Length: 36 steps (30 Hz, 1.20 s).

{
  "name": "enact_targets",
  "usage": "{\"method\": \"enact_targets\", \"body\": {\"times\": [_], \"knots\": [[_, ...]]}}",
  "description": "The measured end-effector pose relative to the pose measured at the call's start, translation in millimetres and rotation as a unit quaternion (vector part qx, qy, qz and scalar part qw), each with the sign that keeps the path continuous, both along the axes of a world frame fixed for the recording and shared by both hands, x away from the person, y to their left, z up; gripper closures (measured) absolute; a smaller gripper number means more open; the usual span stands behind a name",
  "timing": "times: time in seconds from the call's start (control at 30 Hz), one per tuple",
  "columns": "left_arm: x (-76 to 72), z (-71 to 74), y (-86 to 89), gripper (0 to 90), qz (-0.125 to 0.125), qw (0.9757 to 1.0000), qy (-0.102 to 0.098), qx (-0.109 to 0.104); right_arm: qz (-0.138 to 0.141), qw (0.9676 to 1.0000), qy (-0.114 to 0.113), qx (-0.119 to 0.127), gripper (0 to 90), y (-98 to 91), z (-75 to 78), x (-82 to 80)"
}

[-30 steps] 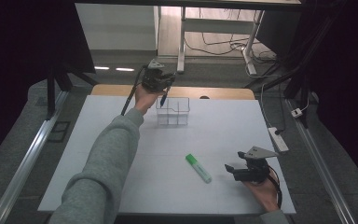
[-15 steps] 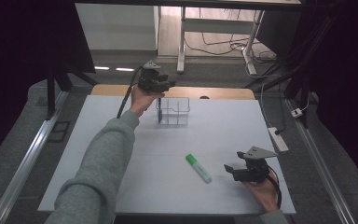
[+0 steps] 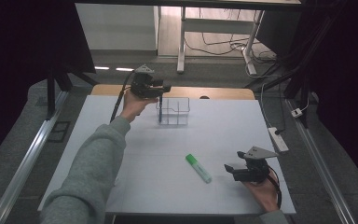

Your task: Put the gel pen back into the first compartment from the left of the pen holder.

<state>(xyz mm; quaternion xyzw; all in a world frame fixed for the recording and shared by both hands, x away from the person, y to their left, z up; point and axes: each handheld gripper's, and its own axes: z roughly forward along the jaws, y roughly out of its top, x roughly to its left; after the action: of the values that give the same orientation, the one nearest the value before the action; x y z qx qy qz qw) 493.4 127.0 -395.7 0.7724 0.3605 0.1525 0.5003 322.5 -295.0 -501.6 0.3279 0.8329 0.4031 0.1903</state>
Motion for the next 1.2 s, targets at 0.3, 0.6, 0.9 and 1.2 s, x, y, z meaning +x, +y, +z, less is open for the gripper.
{"method": "enact_targets", "body": {"times": [0.3,0.6,0.9,1.2], "knots": [[-25.8,-6.1,17.7,49.5,-0.02,0.9998,0.0,-0.004,-0.001,1.0,-0.002,-0.001,22.2,0.4,0.9,-0.9],[-49.4,-17.7,38.8,49.3,-0.026,0.999,0.016,0.032,0.001,1.0,-0.002,0.001,22.2,1.1,1.2,-1.3],[-76.6,-29.0,56.1,49.3,-0.025,0.9986,0.023,0.042,0.002,1.0,-0.002,-0.002,22.2,2.9,1.8,-1.9],[-111.7,-33.3,68.2,48.3,-0.015,0.9982,0.018,0.056,0.003,1.0,-0.003,-0.002,22.2,2.7,2.2,-2.0]]}}
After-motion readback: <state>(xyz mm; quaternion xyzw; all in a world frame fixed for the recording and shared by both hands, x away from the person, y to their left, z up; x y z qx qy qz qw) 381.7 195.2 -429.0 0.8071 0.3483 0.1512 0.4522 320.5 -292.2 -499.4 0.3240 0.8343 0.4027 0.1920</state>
